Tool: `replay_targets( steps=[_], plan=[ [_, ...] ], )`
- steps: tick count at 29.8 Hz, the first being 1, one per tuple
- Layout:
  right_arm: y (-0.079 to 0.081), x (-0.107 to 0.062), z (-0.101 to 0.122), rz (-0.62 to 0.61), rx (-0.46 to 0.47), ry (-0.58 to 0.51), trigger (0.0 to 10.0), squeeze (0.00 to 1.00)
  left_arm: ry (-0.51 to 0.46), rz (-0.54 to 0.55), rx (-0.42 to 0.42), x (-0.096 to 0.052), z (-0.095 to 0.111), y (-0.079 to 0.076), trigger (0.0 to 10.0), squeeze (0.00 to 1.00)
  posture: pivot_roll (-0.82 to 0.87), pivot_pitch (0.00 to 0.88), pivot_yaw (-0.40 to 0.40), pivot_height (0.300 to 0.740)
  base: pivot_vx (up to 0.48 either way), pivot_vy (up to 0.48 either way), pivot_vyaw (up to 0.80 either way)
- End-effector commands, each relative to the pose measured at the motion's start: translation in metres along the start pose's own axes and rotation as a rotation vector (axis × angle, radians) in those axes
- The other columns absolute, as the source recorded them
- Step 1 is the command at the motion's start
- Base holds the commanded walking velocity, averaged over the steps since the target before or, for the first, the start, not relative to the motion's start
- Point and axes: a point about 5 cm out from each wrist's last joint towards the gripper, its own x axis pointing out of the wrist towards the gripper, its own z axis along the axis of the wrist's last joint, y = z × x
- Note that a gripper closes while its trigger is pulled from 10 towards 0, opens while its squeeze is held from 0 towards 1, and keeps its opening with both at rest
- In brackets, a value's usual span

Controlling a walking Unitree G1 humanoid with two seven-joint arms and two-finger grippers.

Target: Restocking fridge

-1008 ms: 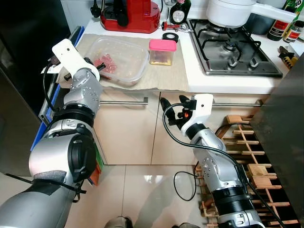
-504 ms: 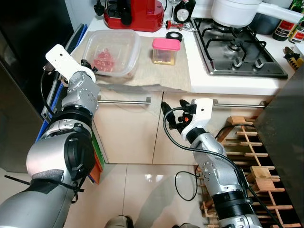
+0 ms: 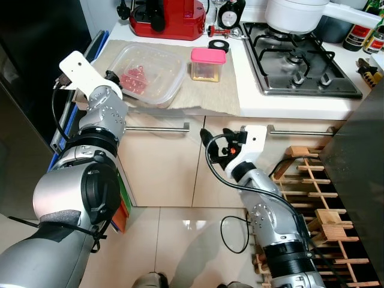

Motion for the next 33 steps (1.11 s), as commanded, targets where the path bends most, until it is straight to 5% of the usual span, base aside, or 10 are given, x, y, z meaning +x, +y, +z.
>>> replay_targets(
  steps=[1,9,17,18,20,24,26,33],
  plan=[
    [0.011,0.010,0.010,0.055,-0.011,-0.030,10.0,0.00,0.040,0.026,0.012,-0.001,-0.005,-0.001,10.0,0.00,-0.04,0.042,0.003,0.740,0.000,0.000,0.00],
    [0.025,0.044,0.031,0.117,0.153,-0.054,10.0,0.01,0.062,0.040,-0.003,-0.002,-0.012,-0.001,10.0,0.00,-0.03,0.044,-0.012,0.740,0.000,0.000,0.00],
    [0.029,0.057,0.040,0.135,0.200,-0.061,10.0,0.00,0.059,0.045,-0.001,-0.002,-0.013,0.001,10.0,0.00,-0.02,0.054,-0.028,0.740,0.000,0.000,0.00],
    [0.029,0.058,0.041,0.136,0.186,-0.065,2.5,0.00,0.061,0.048,-0.002,-0.002,-0.014,0.001,10.0,0.00,-0.02,0.056,-0.031,0.740,0.000,0.000,0.00],
    [0.030,0.059,0.045,0.140,0.183,-0.075,0.0,0.00,0.067,0.053,-0.005,-0.002,-0.016,0.002,10.0,0.00,-0.02,0.058,-0.036,0.740,0.000,0.000,0.00],
    [0.030,0.063,0.049,0.145,0.203,-0.082,0.0,0.00,0.070,0.055,-0.008,-0.003,-0.017,0.001,10.0,0.00,-0.03,0.058,-0.038,0.740,0.000,0.000,0.00],
    [0.037,0.067,0.052,0.172,0.288,-0.079,0.0,0.00,0.075,0.055,-0.014,-0.003,-0.017,0.000,10.0,0.00,-0.03,0.060,-0.039,0.740,0.000,0.000,0.00],
    [0.044,0.074,0.048,0.184,0.295,-0.060,0.0,0.00,0.077,0.049,-0.009,-0.004,-0.019,-0.002,10.0,0.00,-0.03,0.058,-0.038,0.740,0.000,0.000,0.00]
  ],
)
